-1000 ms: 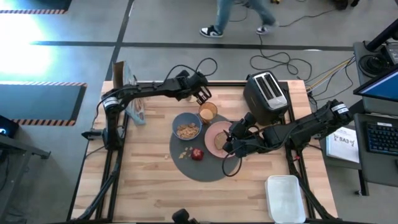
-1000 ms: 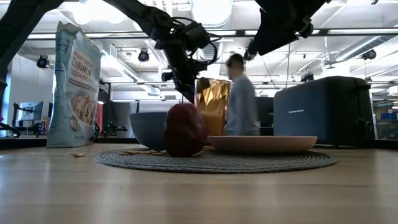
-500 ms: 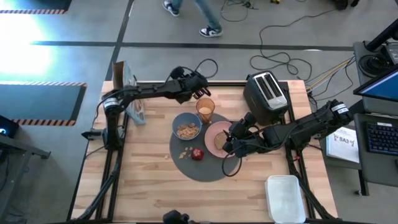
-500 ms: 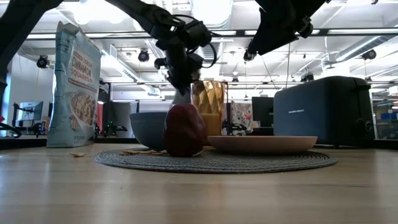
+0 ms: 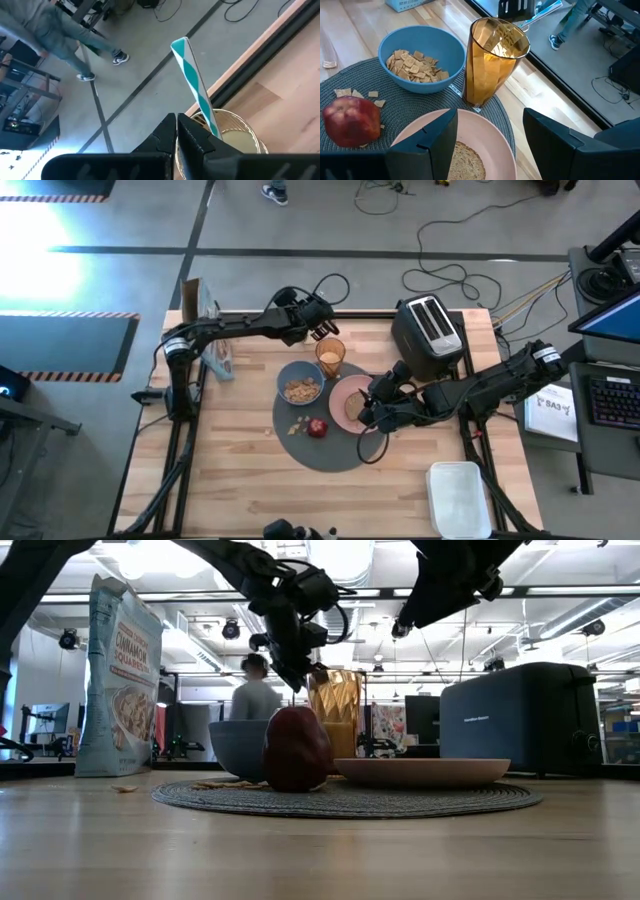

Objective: Arrange a breakfast setting
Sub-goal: Put the blue spoon to the left the blue bowl on the gray table placemat

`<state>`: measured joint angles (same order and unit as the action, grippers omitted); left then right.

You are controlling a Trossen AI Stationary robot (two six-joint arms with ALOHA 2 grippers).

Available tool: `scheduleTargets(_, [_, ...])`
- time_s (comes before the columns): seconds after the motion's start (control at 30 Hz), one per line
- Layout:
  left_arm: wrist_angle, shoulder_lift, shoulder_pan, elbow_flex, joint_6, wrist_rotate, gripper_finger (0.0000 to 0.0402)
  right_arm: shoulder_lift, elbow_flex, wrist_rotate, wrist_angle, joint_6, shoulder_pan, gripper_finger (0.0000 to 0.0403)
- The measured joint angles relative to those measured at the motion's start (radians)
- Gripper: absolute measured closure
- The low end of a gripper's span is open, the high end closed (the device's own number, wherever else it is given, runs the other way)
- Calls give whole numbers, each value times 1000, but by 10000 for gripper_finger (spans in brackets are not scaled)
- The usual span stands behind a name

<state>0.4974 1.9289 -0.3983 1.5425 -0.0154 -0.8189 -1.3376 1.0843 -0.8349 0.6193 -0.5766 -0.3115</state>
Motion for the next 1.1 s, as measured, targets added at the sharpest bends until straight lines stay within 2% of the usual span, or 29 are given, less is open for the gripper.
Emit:
scheduleTargets(0.2, [-9, -23, 5, 0, -49, 35, 399, 0, 0, 0, -1, 0, 0, 188])
scheduleTargets(0.27, [-25, -33, 7, 0, -84, 23, 386, 0, 0, 0, -1, 0, 0, 188])
scheduleTargets(0.4, [-46, -35, 4, 1, -121, 38, 324, 0, 0, 0, -4, 0, 0, 188])
scheduleTargets(0.57, [-91, -36, -21, 1, -125, 138, 227, 0, 0, 0, -4, 0, 0, 188])
scheduleTargets(0.7, [-151, -35, -48, 1, -117, 226, 185, 0, 0, 0, -4, 0, 0, 188])
scheduleTargets(0.83, [-200, -22, -70, 0, -132, 268, 181, 0, 0, 0, -4, 0, 0, 188])
scheduleTargets(1.1, [-232, 31, -107, -1, -196, 339, 208, 0, 0, 4, -7, 0, 0, 188])
